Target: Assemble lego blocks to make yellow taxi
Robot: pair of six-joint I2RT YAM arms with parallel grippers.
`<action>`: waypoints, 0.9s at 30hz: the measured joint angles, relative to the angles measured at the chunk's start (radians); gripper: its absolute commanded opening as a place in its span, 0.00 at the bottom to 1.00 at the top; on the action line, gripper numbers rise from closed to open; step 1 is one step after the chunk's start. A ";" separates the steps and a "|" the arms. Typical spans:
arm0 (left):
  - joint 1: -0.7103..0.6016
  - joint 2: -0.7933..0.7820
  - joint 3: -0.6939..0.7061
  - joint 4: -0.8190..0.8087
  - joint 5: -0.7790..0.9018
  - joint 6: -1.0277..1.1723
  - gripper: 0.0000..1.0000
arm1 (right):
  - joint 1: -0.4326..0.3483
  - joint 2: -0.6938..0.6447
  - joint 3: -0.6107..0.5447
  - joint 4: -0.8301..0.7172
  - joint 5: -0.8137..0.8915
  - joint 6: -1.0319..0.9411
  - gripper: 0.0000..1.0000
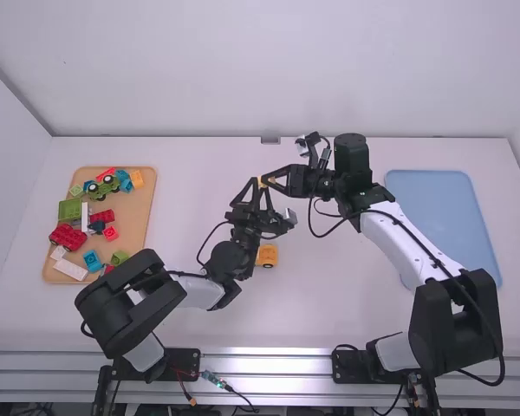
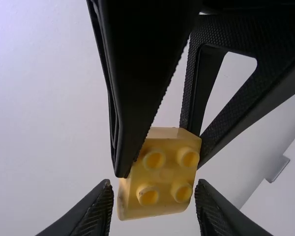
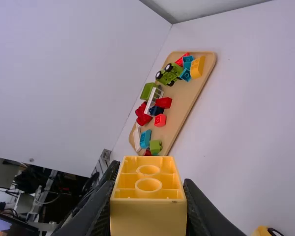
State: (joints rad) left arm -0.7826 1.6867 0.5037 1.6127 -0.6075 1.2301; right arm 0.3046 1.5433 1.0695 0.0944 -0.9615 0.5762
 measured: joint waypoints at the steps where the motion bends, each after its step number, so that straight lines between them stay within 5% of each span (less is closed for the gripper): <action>1: 0.000 0.000 0.000 0.000 0.000 0.000 0.42 | 0.000 0.000 0.000 -0.001 0.000 0.000 0.06; 15: 0.000 0.000 0.037 -0.059 -0.061 0.000 0.44 | 0.000 0.000 0.000 -0.004 0.000 0.000 0.05; 27: 0.000 0.000 0.037 -0.071 -0.066 -0.019 0.37 | 0.006 0.000 0.000 -0.007 0.012 -0.002 0.05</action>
State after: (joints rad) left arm -0.7826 1.6867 0.5411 1.5421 -0.6735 1.2106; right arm 0.3103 1.5433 1.0695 0.0872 -0.9497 0.5743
